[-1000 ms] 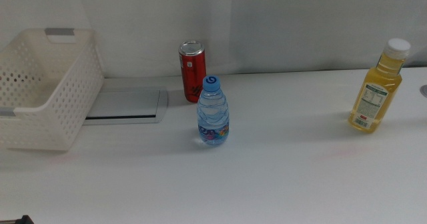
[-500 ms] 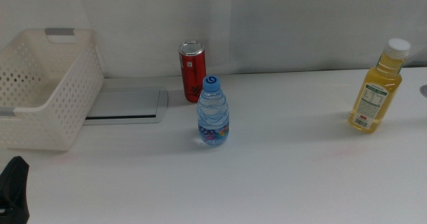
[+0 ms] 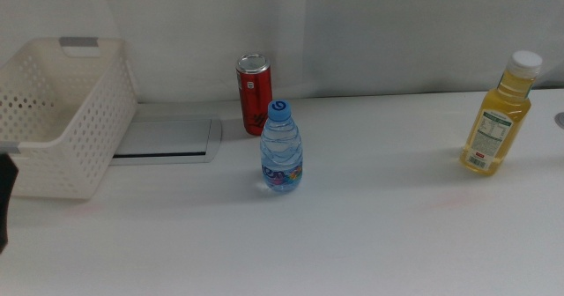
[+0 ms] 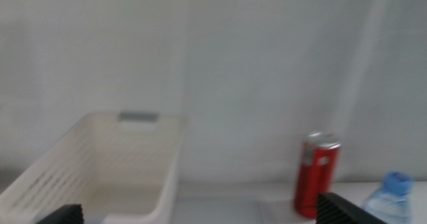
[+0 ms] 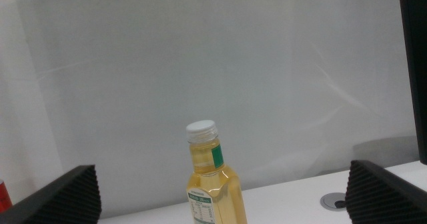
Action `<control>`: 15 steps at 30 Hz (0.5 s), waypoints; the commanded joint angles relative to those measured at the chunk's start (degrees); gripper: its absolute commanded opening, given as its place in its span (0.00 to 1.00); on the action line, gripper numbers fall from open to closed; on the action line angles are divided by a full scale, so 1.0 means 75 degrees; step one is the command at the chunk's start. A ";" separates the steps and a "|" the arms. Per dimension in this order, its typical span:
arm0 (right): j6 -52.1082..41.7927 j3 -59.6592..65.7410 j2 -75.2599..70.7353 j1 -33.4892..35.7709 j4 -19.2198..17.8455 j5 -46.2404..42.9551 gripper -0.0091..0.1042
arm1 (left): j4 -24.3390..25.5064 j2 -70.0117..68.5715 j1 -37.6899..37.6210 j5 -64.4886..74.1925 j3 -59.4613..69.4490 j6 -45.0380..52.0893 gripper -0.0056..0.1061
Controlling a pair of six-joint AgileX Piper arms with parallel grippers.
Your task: Use arms to grab the bottles and put them into the dustbin to the left of the table.
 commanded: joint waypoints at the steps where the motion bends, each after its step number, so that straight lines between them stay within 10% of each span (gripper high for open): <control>1: -0.0026 0.0027 -0.0254 0.0033 -0.0030 -0.0095 0.99 | -0.0062 0.0261 -0.0372 0.0160 -0.0489 0.0030 0.87; 15: -0.0026 0.0027 -0.0254 0.0033 -0.0030 -0.0112 0.99 | 0.1154 0.2633 -0.3324 -0.0001 -0.2530 0.0225 0.87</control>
